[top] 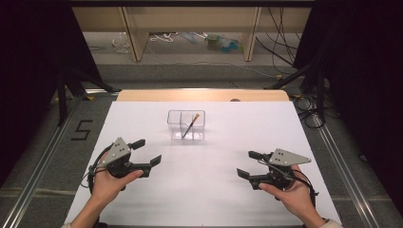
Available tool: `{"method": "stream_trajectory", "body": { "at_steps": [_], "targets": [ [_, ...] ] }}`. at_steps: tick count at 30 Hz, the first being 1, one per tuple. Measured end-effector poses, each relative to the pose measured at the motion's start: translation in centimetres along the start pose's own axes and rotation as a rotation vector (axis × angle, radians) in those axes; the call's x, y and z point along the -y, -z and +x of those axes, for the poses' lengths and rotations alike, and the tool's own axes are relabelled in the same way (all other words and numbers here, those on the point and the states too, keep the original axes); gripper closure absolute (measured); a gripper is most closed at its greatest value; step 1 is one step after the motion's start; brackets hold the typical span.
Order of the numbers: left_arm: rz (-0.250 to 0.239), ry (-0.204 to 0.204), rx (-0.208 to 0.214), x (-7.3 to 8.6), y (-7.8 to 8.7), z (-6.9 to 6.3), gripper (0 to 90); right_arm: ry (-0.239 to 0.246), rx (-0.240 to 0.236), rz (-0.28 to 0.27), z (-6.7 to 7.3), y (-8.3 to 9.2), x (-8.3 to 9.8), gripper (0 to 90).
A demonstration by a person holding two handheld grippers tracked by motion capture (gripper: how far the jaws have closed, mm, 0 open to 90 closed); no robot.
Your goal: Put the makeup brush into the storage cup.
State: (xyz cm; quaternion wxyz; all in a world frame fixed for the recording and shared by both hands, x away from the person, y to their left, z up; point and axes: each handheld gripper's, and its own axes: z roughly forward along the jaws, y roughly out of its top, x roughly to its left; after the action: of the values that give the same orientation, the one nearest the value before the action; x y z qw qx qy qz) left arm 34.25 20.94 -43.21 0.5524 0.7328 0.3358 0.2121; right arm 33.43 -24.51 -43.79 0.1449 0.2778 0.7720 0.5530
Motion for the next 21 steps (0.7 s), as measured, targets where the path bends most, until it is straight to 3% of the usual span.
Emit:
{"method": "stream_trajectory", "body": {
  "at_steps": [1, 3, 5, 8, 11, 15, 18, 20, 21],
  "targets": [
    [0.003, -0.013, 0.001, 0.1, 0.1, 0.0, 15.3, 0.001, 0.002, 0.001, 0.0, 0.0, 0.0, 22.0],
    [0.004, 0.01, -0.006, 0.5, 0.3, -0.3, 15.4, 0.001, 0.003, 0.001, 0.0, -0.1, 0.0, 22.0],
    [0.008, 0.008, -0.008, 0.7, 0.5, -0.4, 15.3, -0.018, 0.0, 0.006, 0.1, -0.1, 0.0, 22.0],
    [-0.002, 0.023, -0.001, 1.0, 0.7, -0.9, 15.3, -0.002, -0.003, -0.001, 0.1, -0.2, 0.0, 22.0],
    [0.004, 0.02, 0.007, 1.2, 0.7, -1.5, 15.3, -0.016, -0.004, 0.042, 0.2, 0.1, -0.1, 22.0],
    [0.01, 0.007, 0.009, 1.4, 0.8, -1.8, 15.3, -0.002, -0.005, 0.002, 0.1, -0.2, 0.0, 22.0],
    [0.013, 0.011, 0.007, 1.6, 0.9, -1.9, 15.3, -0.014, -0.008, 0.023, 0.1, -0.1, 0.0, 22.0],
    [0.015, -0.018, 0.008, 1.6, 0.9, -1.7, 15.3, -0.001, -0.009, 0.009, 0.0, -0.2, 0.1, 22.0],
    [0.014, -0.005, 0.001, 1.6, 1.0, -1.7, 15.3, 0.002, -0.006, 0.01, 0.0, -0.2, 0.1, 22.0]
  ]
}}
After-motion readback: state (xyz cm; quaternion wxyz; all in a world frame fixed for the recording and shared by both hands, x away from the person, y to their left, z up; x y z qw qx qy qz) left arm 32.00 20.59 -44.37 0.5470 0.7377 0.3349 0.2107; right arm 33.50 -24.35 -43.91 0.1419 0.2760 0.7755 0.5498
